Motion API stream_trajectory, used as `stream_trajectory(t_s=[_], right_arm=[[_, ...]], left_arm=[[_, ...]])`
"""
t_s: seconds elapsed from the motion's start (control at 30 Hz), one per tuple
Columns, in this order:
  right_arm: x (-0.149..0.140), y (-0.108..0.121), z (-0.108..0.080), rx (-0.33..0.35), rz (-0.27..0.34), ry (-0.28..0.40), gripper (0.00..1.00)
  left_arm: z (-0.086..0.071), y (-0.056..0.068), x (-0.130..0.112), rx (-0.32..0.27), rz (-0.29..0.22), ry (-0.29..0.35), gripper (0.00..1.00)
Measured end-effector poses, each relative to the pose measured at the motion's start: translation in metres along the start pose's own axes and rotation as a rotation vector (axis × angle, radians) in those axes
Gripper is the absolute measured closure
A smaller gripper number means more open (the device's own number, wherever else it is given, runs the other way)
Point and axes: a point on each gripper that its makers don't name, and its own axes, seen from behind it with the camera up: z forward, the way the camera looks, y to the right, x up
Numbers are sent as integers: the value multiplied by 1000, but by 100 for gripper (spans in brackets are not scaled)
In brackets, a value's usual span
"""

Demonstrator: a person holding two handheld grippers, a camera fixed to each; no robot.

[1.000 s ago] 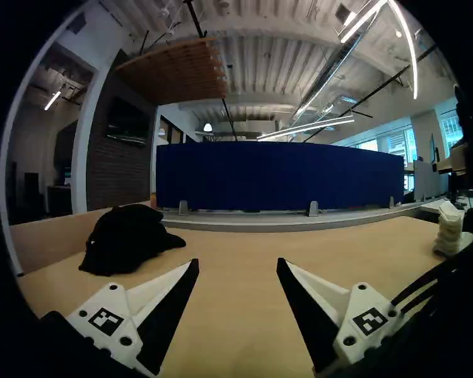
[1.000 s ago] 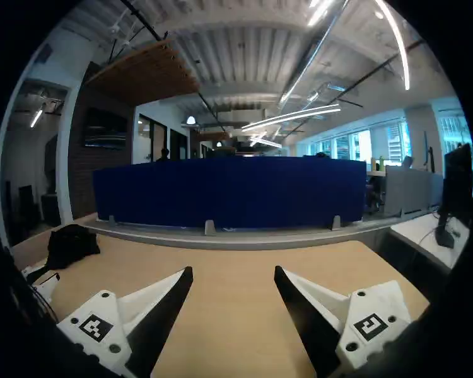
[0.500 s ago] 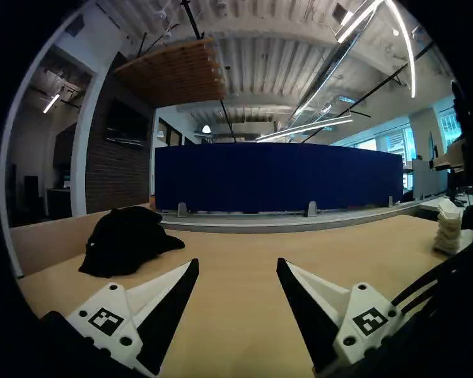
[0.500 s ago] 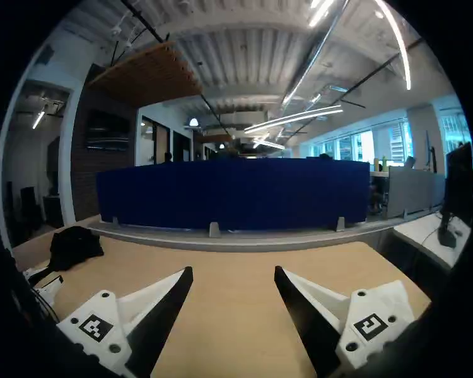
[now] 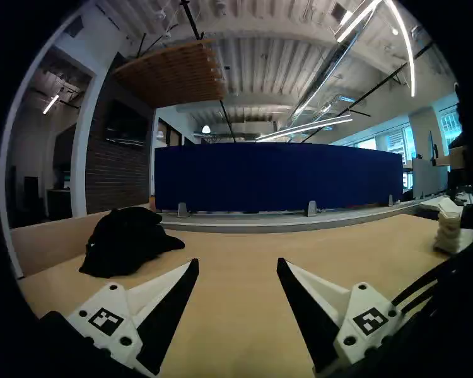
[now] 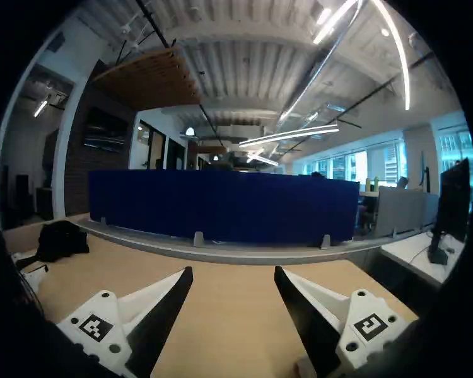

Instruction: Fold towel

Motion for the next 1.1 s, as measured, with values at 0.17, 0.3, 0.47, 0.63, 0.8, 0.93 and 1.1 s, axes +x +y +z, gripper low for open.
stream_trajectory(t_s=[0.17, 0.3, 0.47, 0.63, 0.8, 0.93, 1.1], right_arm=[[-8, 12, 0, -18, -36, 12, 0], [-16, 20, -3, -32, -29, 25, 0], [-33, 28, -9, -31, 8, 32, 0], [-50, 35, -15, -33, 36, 30, 0], [-63, 45, -22, -42, 59, 48, 0], [-79, 56, -25, -64, 89, 47, 0], [-96, 62, -26, -69, 126, 51, 0]], left_arm=[[0, 0, -1, 0, -1, 0, 8], [0, 0, -1, 0, 0, 0, 8], [-1, 0, -1, 0, 0, 0, 5], [-1, 0, -1, 0, -1, 0, 5], [-2, 0, -1, 0, 0, 0, 5], [-2, 0, -1, 0, 0, 0, 5], [-2, 0, -1, 0, 0, 0, 5]])
